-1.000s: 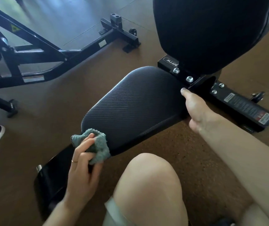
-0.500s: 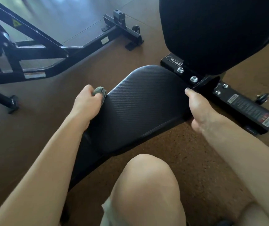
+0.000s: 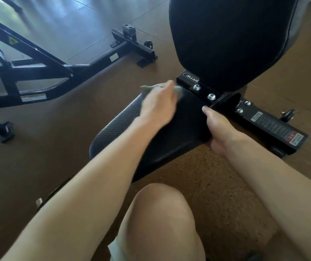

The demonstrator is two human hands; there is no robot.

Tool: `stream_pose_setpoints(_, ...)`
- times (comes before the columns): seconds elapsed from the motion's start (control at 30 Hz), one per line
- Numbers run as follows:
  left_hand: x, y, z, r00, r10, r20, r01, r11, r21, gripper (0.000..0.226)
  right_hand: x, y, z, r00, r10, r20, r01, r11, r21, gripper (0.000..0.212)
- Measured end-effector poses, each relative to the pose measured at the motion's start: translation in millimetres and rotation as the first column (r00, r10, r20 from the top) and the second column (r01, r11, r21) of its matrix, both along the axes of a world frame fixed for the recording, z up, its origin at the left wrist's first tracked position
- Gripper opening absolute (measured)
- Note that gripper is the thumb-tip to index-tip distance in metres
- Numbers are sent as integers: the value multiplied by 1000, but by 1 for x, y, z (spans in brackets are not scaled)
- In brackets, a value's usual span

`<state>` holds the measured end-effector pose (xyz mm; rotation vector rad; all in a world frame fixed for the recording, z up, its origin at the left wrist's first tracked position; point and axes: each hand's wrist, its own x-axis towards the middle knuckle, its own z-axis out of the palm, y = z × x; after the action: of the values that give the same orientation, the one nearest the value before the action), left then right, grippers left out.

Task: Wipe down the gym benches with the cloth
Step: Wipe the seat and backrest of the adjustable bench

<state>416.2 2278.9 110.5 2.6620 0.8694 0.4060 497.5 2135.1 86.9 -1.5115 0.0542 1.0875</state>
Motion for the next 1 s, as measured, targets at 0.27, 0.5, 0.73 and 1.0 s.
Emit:
stream_pose_setpoints(0.27,-43,-30,-1,939,-338,-64,332,940,-83,39,1,-9,5,996,0,-85,8,995,97,43)
stream_pose_setpoints(0.5,-130,-54,12,946,-320,-43,311,939,-146,40,5,-14,14,997,33,-70,-29,998,59,28)
stream_pose_setpoints(0.73,-141,-48,37,996,-38,86,63,947,-314,27,13,-16,24,938,240,249,-219,969,-111,39)
stream_pose_setpoints(1.0,-9,-49,75,916,375,141,150,6,-989,57,31,-31,69,959,178,221,-231,942,244,33)
